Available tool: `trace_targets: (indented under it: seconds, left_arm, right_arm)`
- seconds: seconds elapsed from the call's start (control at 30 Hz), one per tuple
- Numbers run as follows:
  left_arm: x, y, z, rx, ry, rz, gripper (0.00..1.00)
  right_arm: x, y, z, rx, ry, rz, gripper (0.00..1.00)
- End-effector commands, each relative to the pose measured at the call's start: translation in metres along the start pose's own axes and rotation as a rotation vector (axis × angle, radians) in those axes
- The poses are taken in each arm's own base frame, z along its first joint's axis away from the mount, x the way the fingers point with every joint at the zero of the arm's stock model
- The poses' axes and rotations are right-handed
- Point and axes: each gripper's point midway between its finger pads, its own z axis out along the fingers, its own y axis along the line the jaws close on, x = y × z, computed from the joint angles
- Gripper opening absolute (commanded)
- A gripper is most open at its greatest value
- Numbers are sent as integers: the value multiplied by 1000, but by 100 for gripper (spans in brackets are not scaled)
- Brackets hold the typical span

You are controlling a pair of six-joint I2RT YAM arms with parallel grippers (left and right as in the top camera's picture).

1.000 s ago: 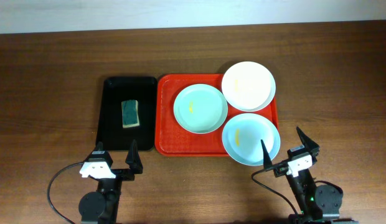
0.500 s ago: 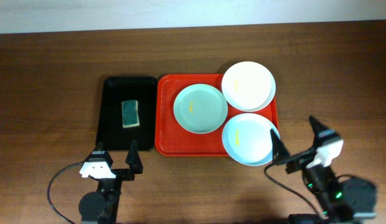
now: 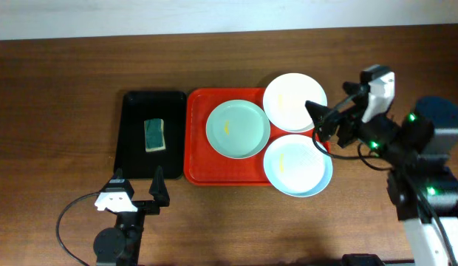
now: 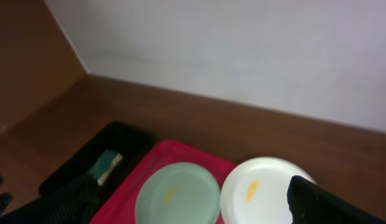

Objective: Clean dirty plates on tray and stack at the side
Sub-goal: 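Move right gripper to pale green plate rim, left gripper above sponge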

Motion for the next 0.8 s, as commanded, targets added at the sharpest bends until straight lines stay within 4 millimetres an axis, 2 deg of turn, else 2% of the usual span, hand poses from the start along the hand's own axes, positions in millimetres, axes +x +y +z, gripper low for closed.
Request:
trace_targets:
  seconds: [0.0,0.03,0.1,0.13,0.2,0.23,0.27,0.3,0.33,0.37,0.57,0.6,0.63,0.7,0.77]
  left_arm:
    - [2,-3,0,18,8,19,99]
    - [2,-3,0,18,8,19,99]
    - [2,-3,0,18,8,19,99]
    - [2,-3,0,18,8,19,99]
    - [2,-3,0,18,8,19,99]
    - [2,-3,0,18,8,19,99]
    - [2,-3,0,18,8,19,99]
    - [2,-3,0,18,8,19,99]
    - [2,-3,0,18,8,19,99]
    - [2,-3,0,18,8,19,99]
    - [2,-3,0,19,7,19,99]
    - [1,-4,0,21,3,19,99]
    - [1,-4,0,20,5,19,99]
    - [1,-2,0,12,3,19,99]
    - [-11,-7,0,35,-45,19,99]
  right_arm:
    - [7,17,13,-166,43,47,98]
    - [11,22,16,-219,59,63,98]
    - [20,17,26,-239,91,95,99]
    - [25,14,30,-235,109,111,95]
    - [36,3,38,-198,151,172,78]
    - [46,-6,43,-151,188,232,65]
    - [54,-13,45,-119,216,270,59]
    - [61,-17,47,-99,240,290,58]
    - [68,-20,48,-85,263,305,68]
    - [74,-20,49,-83,284,322,98]
    - [77,-11,49,-140,305,364,99]
    - [78,-12,49,-131,306,365,81]
    - [79,-13,49,-126,310,367,53]
    - [85,-18,48,-83,332,379,26]
    - [93,-32,47,18,353,430,22]
